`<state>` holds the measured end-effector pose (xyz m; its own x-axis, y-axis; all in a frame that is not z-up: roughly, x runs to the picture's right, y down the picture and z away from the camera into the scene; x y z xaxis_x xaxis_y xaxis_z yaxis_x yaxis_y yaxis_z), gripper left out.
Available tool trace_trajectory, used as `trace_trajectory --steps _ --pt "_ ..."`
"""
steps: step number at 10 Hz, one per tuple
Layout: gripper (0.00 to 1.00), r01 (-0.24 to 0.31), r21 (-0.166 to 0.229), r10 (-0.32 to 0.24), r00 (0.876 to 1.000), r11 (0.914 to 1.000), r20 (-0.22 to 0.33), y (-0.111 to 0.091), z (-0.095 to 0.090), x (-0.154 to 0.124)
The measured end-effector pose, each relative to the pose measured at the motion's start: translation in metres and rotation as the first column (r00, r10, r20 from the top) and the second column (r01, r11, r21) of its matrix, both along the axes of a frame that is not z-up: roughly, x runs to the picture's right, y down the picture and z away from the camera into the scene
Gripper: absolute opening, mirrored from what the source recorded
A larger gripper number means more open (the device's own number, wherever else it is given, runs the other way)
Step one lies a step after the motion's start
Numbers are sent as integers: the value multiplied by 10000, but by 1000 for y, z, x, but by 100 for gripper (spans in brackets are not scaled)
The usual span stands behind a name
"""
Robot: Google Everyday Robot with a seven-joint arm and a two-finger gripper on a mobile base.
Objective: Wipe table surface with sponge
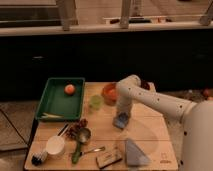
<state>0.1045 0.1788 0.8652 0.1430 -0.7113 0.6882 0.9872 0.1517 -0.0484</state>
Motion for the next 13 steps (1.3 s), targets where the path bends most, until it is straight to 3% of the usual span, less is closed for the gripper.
trace_trajectory --steps 2,4,6,8,10,13 --pt "0 158 -193 -157 9999 9997 73 19 -11 9" --pt "0 108 -293 -112 9998 9995 -152 25 -13 33" --pt "0 -387 -182 371 9959 9991 -822 21 -10 68" --pt "0 -740 190 756 9914 9971 -1070 1 5 83" --pt "0 -762 285 787 9920 9967 -989 -5 8 78" --pt "0 -722 151 731 9951 9973 -671 -6 11 35"
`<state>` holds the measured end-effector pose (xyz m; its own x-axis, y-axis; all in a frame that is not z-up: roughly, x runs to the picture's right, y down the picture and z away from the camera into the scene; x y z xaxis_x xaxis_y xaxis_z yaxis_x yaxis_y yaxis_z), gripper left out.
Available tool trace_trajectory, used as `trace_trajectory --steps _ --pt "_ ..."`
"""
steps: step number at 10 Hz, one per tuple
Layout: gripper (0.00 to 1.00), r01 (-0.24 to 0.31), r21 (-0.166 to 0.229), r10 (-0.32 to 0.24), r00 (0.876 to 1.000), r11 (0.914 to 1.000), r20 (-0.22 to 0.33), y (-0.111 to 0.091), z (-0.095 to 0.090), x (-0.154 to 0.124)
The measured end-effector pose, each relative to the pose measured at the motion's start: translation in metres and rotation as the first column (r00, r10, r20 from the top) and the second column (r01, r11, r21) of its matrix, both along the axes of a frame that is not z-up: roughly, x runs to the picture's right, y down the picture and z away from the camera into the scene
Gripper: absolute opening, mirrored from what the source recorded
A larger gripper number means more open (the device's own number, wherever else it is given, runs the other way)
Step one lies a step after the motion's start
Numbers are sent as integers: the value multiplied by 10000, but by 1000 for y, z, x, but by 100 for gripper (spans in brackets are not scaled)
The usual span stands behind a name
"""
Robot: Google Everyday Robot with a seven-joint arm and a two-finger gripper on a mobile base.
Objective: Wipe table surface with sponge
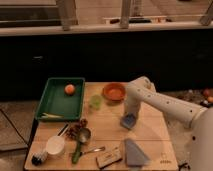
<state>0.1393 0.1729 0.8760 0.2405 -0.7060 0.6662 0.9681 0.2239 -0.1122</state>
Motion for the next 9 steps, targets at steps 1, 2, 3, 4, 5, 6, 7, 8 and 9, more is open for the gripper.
trace_trajectory --steps 1,2,3,4,5,6,7,8,9 --pt "0 27 -111 -26 10000 9999 85 2 0 -13" --pt "0 66 -258 -62 9999 9996 140 6 -1 -20" --pt "0 84 -350 -77 9998 9994 198 8 -1 -24" --pt "0 98 -380 -89 9997 9992 236 9 -1 -24" --pt "0 91 -384 -83 9997 9992 225 9 -2 -25" --pt "0 98 -386 -89 9997 9992 231 9 -1 -25" --pt "0 113 -383 -104 9996 9992 245 9 -1 -26" --pt "0 109 -382 -100 9997 9992 244 9 -1 -26" --pt "0 107 -381 -98 9997 9992 242 9 -1 -26"
